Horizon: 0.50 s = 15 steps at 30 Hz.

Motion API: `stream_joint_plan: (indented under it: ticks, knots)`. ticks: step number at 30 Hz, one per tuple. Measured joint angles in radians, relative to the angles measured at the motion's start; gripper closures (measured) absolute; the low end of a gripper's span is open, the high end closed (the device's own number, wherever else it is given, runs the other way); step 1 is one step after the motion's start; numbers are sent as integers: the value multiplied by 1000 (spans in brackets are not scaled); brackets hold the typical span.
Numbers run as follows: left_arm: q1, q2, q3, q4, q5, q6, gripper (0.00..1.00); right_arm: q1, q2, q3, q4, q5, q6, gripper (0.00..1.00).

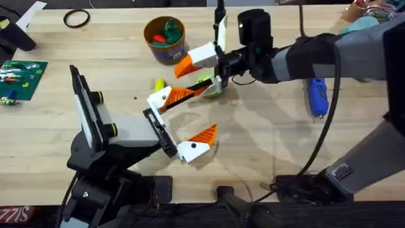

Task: Pick up the gripper from the table and insert it into the empty holder that is missing its gripper. Then pick up a screw, insert it into the mounting hole, and use the screwdriver to tighten it. Finally, clean up the table by picking up the vegetable and placing it into the bucket.

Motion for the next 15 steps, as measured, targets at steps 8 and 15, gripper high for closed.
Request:
stream_joint_plan:
  ticks: [8, 15]
  knots:
    - [0, 0, 0, 0, 0, 0, 11, -73, 0, 0, -145, -23, -127, 6]
    - [0, 0, 0, 0, 0, 0, 11, -103, 0, 0, -198, -23, -216, 6]
